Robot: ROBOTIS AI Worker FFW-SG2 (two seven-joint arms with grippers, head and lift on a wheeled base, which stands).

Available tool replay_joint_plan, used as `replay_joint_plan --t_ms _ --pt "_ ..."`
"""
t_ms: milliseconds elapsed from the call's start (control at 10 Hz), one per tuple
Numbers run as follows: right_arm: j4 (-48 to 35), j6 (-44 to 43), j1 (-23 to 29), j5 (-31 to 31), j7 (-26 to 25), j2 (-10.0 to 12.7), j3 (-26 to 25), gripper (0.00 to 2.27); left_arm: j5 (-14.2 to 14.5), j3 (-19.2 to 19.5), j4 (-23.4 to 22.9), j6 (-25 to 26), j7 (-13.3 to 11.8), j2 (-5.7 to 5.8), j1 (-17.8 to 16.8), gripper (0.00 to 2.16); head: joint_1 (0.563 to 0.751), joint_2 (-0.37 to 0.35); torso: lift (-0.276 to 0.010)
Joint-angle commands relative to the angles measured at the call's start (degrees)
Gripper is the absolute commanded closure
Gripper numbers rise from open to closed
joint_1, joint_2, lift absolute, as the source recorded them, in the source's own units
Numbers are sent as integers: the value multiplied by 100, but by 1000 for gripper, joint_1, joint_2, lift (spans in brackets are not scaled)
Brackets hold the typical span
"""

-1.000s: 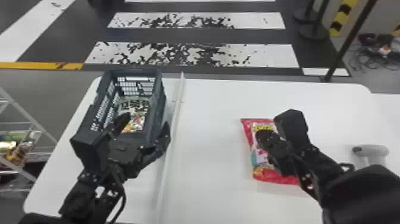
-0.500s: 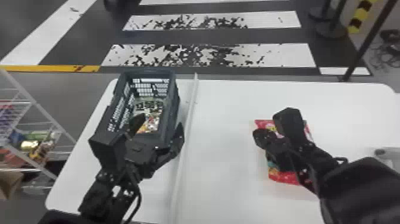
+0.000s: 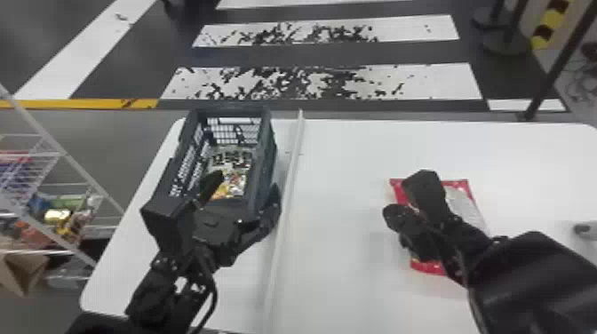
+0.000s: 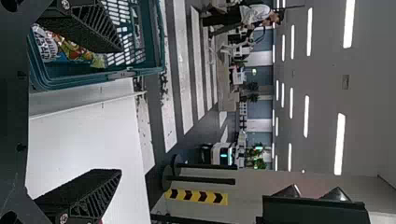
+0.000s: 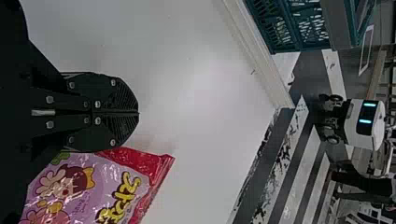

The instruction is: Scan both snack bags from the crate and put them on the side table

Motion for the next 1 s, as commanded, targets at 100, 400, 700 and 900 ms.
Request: replay_joint_plan --t_ms 100,400,700,900 --pt "171 -5 -36 118 0 -10 -92 2250 0 5 -16 0 -14 6 0 76 695 141 -87" --pt "232 -5 -27 127 44 -54 -311 2253 0 5 -24 0 -23 15 9 76 695 114 -87" --pt "241 -5 -9 144 97 -186 -426 2253 0 5 -33 0 -23 32 9 76 695 85 -87" --pt "250 -5 17 144 185 -256 -531 2253 0 5 -33 0 -23 41 9 76 695 69 -87"
